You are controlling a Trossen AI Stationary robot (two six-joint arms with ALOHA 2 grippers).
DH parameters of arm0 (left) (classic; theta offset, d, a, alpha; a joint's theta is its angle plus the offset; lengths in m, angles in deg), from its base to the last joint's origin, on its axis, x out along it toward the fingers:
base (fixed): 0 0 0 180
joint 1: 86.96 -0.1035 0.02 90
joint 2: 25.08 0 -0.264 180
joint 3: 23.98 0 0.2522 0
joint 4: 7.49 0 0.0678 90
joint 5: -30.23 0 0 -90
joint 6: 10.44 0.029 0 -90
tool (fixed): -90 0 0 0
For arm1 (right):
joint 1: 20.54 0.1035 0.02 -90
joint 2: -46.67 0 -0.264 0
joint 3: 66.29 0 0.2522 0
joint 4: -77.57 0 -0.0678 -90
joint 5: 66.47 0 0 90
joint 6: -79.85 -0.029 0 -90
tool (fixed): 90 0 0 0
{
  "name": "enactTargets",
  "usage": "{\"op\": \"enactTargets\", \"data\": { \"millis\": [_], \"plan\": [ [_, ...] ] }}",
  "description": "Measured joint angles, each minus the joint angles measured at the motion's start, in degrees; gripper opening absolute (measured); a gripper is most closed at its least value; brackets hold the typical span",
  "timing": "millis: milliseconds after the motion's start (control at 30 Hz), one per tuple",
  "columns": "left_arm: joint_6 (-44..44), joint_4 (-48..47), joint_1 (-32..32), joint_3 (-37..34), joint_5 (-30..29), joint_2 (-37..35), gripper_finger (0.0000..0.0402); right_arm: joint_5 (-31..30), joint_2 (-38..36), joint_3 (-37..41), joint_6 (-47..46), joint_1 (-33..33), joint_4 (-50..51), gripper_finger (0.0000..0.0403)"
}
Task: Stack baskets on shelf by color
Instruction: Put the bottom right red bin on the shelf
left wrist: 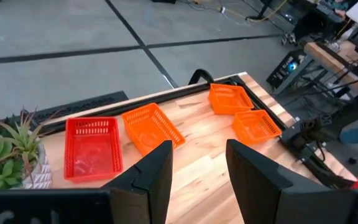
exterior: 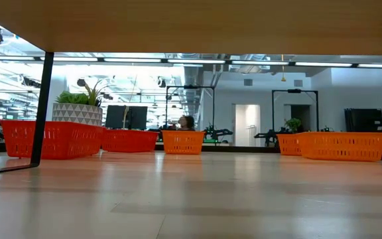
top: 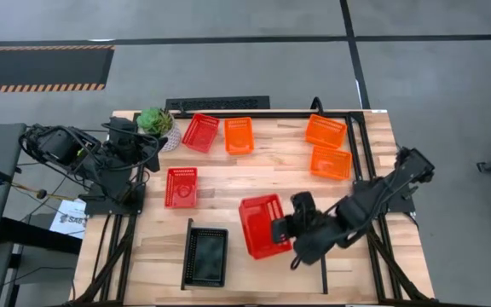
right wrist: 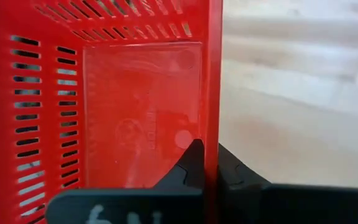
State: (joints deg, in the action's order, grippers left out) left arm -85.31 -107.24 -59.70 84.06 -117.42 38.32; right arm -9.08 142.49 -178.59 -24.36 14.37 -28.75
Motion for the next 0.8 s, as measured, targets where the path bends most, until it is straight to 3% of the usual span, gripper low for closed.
{"op": "enactTargets", "data": {
  "millis": [433,800],
  "plan": [
    [0.26,-0.02,0.00,0.00,0.13,-0.02,0.0138,3.23,8.00,-4.50,-10.63,4.02,3.09,0.0018],
    [0.29,-0.04,0.00,0.00,0.11,0.00,0.0138,5.01,10.56,-4.46,-9.56,3.28,3.16,0.0023]
  ]
}}
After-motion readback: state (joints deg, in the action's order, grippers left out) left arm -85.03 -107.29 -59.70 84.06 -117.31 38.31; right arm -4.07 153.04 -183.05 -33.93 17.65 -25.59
